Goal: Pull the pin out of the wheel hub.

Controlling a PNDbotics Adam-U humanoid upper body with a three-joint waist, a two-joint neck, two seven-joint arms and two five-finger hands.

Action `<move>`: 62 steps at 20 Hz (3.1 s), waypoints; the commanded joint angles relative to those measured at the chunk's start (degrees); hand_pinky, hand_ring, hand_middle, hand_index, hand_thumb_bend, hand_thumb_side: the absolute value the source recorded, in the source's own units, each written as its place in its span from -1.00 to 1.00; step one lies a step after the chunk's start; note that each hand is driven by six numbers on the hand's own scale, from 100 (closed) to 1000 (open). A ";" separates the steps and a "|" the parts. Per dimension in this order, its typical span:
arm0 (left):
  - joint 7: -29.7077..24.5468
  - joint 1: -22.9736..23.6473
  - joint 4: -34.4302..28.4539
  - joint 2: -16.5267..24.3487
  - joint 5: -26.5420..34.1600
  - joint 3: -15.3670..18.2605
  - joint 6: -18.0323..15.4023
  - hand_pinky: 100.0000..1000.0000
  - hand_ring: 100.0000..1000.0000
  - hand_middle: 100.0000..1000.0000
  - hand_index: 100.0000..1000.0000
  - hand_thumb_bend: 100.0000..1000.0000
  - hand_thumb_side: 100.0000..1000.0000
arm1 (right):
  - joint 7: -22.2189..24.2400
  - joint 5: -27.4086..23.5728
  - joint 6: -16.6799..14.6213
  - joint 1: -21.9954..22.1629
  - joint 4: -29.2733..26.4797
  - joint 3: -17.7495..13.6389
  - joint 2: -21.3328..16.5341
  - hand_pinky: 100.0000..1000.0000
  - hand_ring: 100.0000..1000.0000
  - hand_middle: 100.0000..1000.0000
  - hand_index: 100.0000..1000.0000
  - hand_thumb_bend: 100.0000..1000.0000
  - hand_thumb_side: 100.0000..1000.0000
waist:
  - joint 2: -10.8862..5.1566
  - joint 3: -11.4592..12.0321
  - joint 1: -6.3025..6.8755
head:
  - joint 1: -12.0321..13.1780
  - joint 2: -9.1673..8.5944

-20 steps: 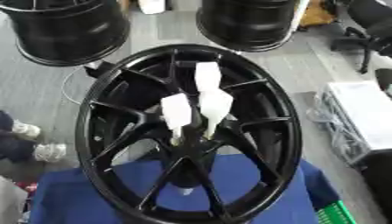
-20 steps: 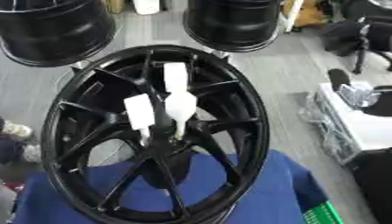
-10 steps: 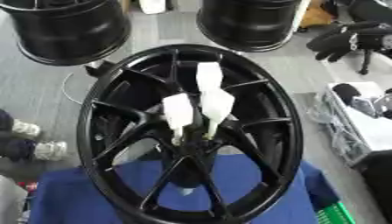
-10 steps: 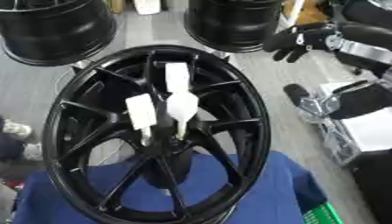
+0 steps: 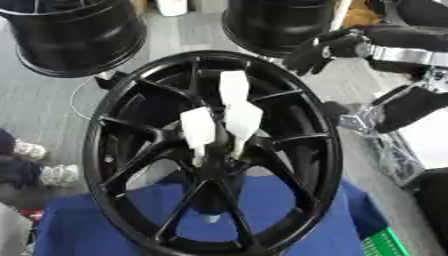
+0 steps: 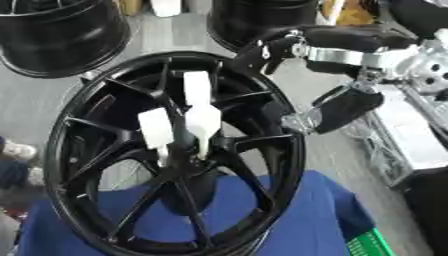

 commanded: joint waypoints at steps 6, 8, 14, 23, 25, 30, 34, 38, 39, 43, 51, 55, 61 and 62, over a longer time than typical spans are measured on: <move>-0.34 -0.29 -0.41 0.68 -0.10 -0.24 -0.38 0.24 0.37 0.05 0.35 -0.46 0.54 | 2.53 4.08 -1.56 -4.37 4.60 1.92 4.13 0.49 0.59 0.75 0.81 -1.00 -0.57 | -0.78 0.51 0.30 | -0.55 0.05; -0.29 -0.34 -0.40 0.70 -0.07 -0.18 -0.43 0.24 0.37 0.05 0.35 -0.46 0.54 | 2.92 4.42 -2.07 -4.79 4.81 2.39 4.59 0.48 0.53 0.72 0.80 -1.00 -0.56 | -0.77 0.61 0.30 | -0.66 0.18; 0.04 -0.45 -0.40 0.67 -0.05 0.10 -0.50 0.24 0.37 0.05 0.35 -0.47 0.54 | 6.34 6.08 -3.65 -5.10 2.90 3.60 5.10 0.36 -0.04 0.60 0.78 -1.00 -0.49 | -0.67 0.94 0.32 | -0.84 0.45; -0.18 -0.64 -0.40 0.54 0.10 -0.13 -0.53 0.24 0.37 0.05 0.35 -0.47 0.55 | 7.81 9.35 -5.35 -6.55 3.30 4.67 6.33 0.35 -0.15 0.61 0.80 -1.00 -0.64 | -0.50 1.47 0.52 | -1.44 0.75; -0.25 -0.68 -0.40 0.53 0.12 -0.19 -0.53 0.24 0.37 0.05 0.35 -0.47 0.55 | 7.79 9.92 -5.64 -6.92 3.47 4.85 6.45 0.35 -0.16 0.62 0.81 -1.00 -0.69 | -0.47 1.54 0.51 | -1.59 0.79; -0.45 -0.78 -0.39 0.47 0.11 -0.35 -0.52 0.24 0.38 0.05 0.35 -0.47 0.55 | 7.26 10.93 -6.15 -7.75 4.02 5.00 6.67 0.35 -0.17 0.65 0.82 -1.00 -0.68 | -0.35 1.85 0.55 | -1.91 0.78; -0.58 -0.89 -0.42 0.43 0.14 -0.45 -0.57 0.24 0.38 0.05 0.35 -0.47 0.55 | 6.93 11.60 -6.42 -8.32 4.85 5.21 6.69 0.34 -0.18 0.66 0.83 -1.00 -0.69 | -0.20 2.19 0.60 | -2.14 0.75; -0.70 -0.97 -0.41 0.39 0.20 -0.55 -0.61 0.24 0.38 0.05 0.35 -0.47 0.55 | 6.73 12.47 -6.81 -8.74 5.97 5.50 6.93 0.35 -0.19 0.66 0.83 -1.00 -0.66 | -0.10 2.43 0.68 | -2.27 0.76; -0.75 -1.01 -0.41 0.37 0.21 -0.60 -0.62 0.24 0.38 0.05 0.35 -0.47 0.55 | 6.80 12.79 -6.98 -8.87 6.25 5.67 6.95 0.35 -0.19 0.66 0.83 -1.00 -0.66 | -0.08 2.54 0.70 | -2.38 0.75; -0.91 -1.07 -0.36 0.33 0.23 -0.71 -0.66 0.24 0.38 0.05 0.35 -0.48 0.55 | 7.06 13.90 -7.68 -9.13 7.19 6.24 7.20 0.35 -0.20 0.66 0.82 -1.00 -0.65 | 0.00 2.84 0.76 | -2.60 0.71; -0.97 -1.18 -0.36 0.28 0.22 -0.72 -0.69 0.24 0.38 0.05 0.35 -0.46 0.54 | 7.67 15.77 -8.87 -8.91 8.91 7.03 8.14 0.35 -0.20 0.65 0.82 -1.00 -0.56 | 0.11 3.06 0.72 | -2.74 0.71; -0.86 -1.24 -0.38 0.25 0.22 -0.71 -0.69 0.24 0.38 0.04 0.35 -0.46 0.54 | 7.89 16.92 -9.12 -8.82 9.47 7.49 8.54 0.35 -0.22 0.64 0.81 -1.00 -0.53 | 0.16 3.19 0.72 | -2.77 0.74; -0.77 -1.34 -0.39 0.24 0.22 -0.78 -0.67 0.24 0.38 0.04 0.35 -0.46 0.54 | 7.82 18.11 -8.75 -8.81 10.24 7.89 9.00 0.34 -0.24 0.61 0.80 -1.00 -0.49 | 0.27 3.28 0.70 | -2.83 0.82; -0.77 -1.34 -0.37 0.23 0.18 -0.79 -0.67 0.24 0.38 0.04 0.35 -0.46 0.54 | 7.82 18.24 -8.72 -8.81 10.44 7.93 9.10 0.34 -0.25 0.60 0.80 -1.00 -0.50 | 0.31 3.29 0.70 | -2.82 0.85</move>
